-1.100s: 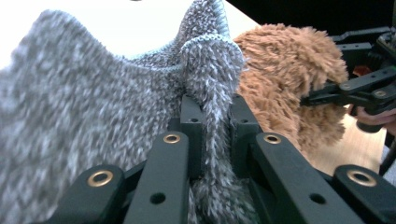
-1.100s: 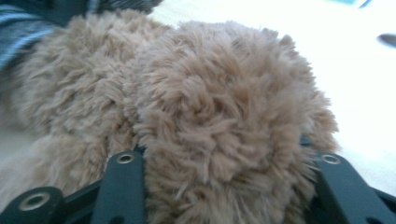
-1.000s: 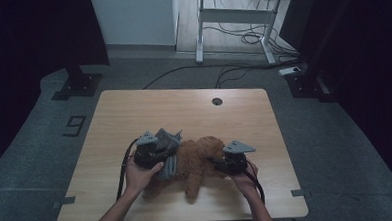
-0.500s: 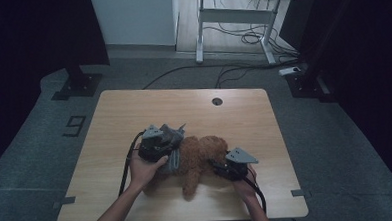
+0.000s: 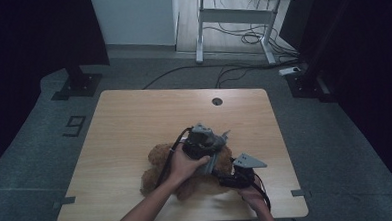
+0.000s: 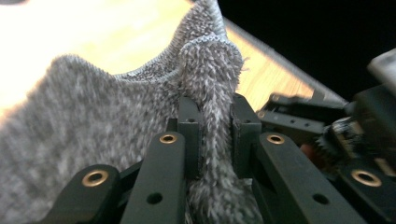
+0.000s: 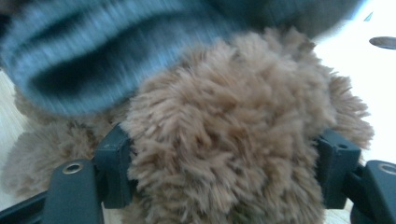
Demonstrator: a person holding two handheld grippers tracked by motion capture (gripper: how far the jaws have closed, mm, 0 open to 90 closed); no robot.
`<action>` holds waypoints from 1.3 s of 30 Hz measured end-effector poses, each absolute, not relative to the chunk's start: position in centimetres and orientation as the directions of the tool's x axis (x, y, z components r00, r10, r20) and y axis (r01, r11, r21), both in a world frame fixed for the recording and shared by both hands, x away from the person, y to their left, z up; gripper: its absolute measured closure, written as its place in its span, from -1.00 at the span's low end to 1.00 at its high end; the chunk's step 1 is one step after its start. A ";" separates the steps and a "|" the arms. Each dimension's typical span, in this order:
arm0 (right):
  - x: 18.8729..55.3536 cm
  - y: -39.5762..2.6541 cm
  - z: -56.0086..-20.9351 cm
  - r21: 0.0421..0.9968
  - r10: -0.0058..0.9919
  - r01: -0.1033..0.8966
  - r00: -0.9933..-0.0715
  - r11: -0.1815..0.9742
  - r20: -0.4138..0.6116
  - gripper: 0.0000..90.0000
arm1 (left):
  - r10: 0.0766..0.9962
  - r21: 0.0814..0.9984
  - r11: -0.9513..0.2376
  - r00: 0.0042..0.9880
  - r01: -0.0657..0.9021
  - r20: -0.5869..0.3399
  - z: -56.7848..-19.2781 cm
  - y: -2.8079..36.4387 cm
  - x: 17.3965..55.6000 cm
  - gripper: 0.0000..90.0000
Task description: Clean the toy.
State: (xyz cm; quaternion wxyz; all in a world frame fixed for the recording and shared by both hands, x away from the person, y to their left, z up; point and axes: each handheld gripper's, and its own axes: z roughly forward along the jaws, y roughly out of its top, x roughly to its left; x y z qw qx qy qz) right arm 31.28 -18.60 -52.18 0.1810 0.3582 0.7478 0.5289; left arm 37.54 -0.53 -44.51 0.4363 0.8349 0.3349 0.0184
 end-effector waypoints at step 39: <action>30.6 -18.5 -52.7 0.900 0.745 0.366 -0.663 0.235 0.075 -0.18 | 0.771 0.796 -0.170 0.581 0.580 -0.259 -46.8 18.5 34.9 0.77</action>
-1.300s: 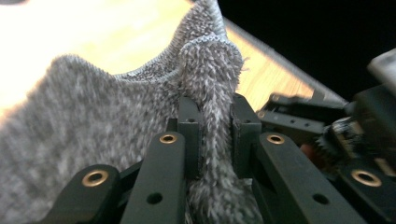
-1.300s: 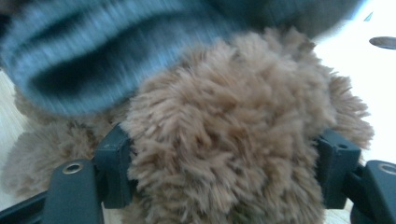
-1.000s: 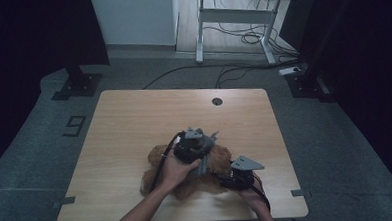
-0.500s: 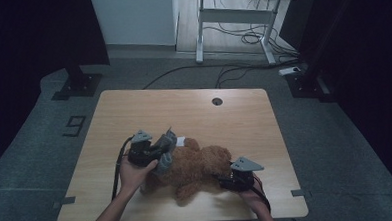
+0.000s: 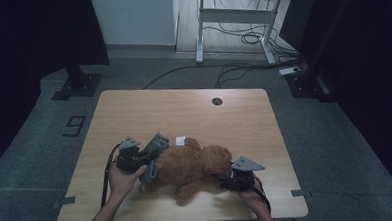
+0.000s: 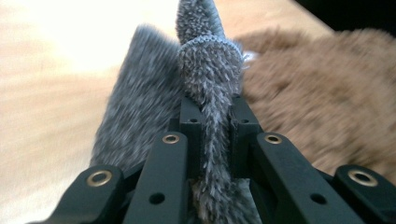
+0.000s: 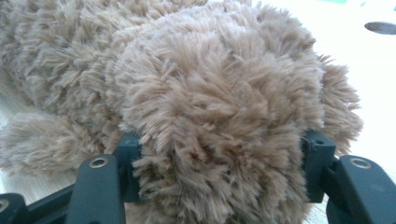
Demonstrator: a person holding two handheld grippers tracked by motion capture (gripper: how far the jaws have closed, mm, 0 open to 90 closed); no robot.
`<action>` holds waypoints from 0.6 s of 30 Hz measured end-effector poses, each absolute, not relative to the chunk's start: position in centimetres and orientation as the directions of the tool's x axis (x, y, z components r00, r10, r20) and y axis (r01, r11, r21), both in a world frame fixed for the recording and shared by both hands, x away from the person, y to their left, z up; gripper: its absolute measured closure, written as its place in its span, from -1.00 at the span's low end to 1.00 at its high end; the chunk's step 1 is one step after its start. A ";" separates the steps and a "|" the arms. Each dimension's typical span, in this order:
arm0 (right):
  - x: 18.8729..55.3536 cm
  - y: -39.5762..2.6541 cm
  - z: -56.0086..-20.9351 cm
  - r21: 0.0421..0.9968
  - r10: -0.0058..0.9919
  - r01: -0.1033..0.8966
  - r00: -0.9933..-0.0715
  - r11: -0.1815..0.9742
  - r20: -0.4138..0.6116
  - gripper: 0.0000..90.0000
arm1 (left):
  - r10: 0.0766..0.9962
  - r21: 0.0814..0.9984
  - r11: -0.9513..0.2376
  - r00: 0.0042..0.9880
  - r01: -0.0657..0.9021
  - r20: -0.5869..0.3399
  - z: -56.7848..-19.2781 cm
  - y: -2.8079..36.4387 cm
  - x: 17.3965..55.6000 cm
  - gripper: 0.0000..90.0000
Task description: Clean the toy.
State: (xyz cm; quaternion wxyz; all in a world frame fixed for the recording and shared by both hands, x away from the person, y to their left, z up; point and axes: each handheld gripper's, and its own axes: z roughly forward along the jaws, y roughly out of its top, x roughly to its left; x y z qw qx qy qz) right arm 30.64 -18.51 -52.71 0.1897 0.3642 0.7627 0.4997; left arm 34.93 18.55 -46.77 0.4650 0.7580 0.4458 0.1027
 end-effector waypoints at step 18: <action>30.6 -18.2 -52.7 0.902 0.752 0.350 -0.658 0.253 0.044 -0.18 | 0.607 0.781 -0.373 0.769 0.500 -0.203 -42.5 1.0 37.5 0.78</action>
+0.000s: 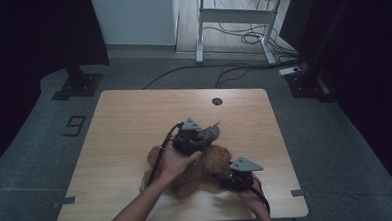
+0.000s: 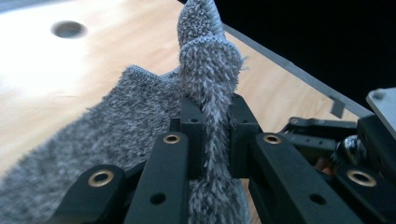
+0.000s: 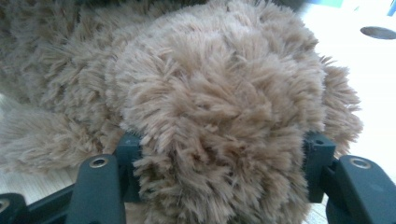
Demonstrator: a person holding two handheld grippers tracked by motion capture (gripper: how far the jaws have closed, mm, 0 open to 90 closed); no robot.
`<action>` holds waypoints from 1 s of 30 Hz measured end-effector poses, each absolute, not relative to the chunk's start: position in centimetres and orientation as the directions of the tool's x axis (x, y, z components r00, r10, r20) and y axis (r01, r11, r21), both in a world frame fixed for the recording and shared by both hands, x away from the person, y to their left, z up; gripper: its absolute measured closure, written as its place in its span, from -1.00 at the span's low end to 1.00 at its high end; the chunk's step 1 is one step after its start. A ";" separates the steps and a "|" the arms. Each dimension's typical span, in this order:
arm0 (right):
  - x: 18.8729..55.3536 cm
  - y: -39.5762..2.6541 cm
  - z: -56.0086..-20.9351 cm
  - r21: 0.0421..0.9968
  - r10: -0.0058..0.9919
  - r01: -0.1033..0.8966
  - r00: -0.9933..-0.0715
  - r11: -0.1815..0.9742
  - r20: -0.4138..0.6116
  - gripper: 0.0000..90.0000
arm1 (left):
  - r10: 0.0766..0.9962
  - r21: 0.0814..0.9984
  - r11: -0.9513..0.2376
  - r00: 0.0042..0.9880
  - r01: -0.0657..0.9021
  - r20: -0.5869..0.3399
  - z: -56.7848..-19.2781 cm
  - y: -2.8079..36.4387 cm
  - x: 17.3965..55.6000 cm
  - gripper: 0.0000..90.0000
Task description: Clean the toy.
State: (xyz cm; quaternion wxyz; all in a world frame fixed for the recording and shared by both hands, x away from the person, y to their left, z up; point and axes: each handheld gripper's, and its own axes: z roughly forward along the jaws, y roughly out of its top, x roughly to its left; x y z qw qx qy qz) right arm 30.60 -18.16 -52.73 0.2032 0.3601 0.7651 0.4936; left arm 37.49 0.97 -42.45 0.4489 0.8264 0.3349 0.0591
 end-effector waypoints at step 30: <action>30.4 -18.0 -52.8 0.893 0.771 0.361 -0.636 0.271 0.023 -0.17 | 0.790 0.743 -0.252 0.576 0.620 -0.212 -46.3 16.2 37.3 0.78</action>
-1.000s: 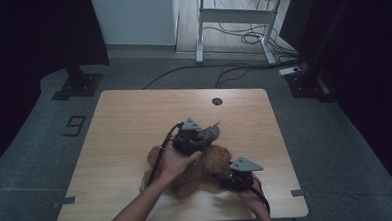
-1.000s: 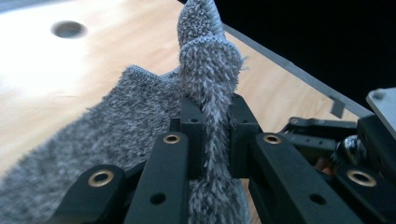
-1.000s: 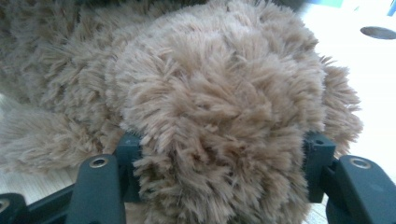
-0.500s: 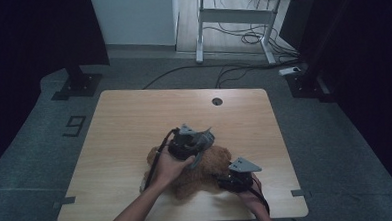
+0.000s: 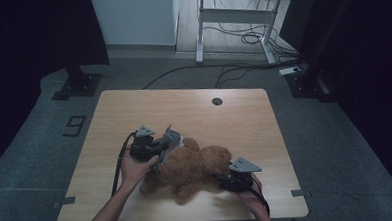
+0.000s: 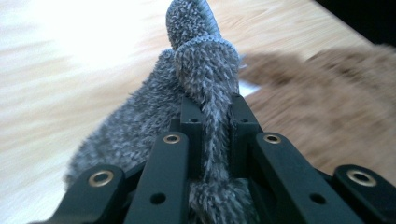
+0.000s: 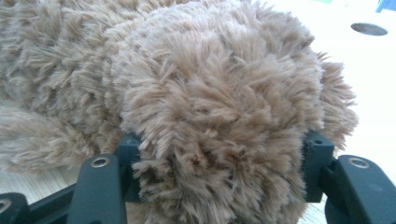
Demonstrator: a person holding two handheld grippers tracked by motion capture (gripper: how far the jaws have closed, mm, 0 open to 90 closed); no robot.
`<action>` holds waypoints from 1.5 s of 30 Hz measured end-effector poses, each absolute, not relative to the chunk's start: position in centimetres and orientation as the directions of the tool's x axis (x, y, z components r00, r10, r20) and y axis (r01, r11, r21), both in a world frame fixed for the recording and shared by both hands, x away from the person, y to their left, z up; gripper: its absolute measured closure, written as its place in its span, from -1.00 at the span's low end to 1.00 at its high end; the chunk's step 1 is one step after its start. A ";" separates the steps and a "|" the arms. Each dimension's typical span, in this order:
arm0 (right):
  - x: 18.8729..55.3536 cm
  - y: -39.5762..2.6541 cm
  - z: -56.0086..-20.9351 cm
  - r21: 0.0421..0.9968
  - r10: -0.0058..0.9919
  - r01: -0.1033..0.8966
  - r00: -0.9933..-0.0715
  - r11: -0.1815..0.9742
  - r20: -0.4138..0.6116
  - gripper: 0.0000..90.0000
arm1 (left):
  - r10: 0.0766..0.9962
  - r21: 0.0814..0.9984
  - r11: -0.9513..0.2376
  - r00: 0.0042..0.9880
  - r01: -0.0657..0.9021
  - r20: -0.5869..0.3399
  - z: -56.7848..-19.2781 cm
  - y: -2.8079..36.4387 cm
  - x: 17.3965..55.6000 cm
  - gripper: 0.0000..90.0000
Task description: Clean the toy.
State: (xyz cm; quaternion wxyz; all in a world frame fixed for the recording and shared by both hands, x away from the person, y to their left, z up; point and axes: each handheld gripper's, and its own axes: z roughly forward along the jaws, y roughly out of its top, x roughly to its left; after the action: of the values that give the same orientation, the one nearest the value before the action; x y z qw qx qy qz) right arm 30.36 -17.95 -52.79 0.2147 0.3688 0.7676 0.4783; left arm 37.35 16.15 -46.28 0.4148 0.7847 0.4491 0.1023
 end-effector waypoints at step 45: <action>30.7 -19.0 -51.6 0.884 0.735 0.414 -0.665 0.216 0.132 -0.72 | 0.671 0.786 -0.270 0.694 0.557 -0.261 -46.5 11.3 35.4 0.78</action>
State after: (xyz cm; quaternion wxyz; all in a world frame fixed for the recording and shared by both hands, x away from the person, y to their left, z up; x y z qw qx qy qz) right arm 30.71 -19.02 -51.60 0.1605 0.3765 0.7631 0.5001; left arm 35.35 11.26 -46.54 0.4644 0.7946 0.3862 0.0615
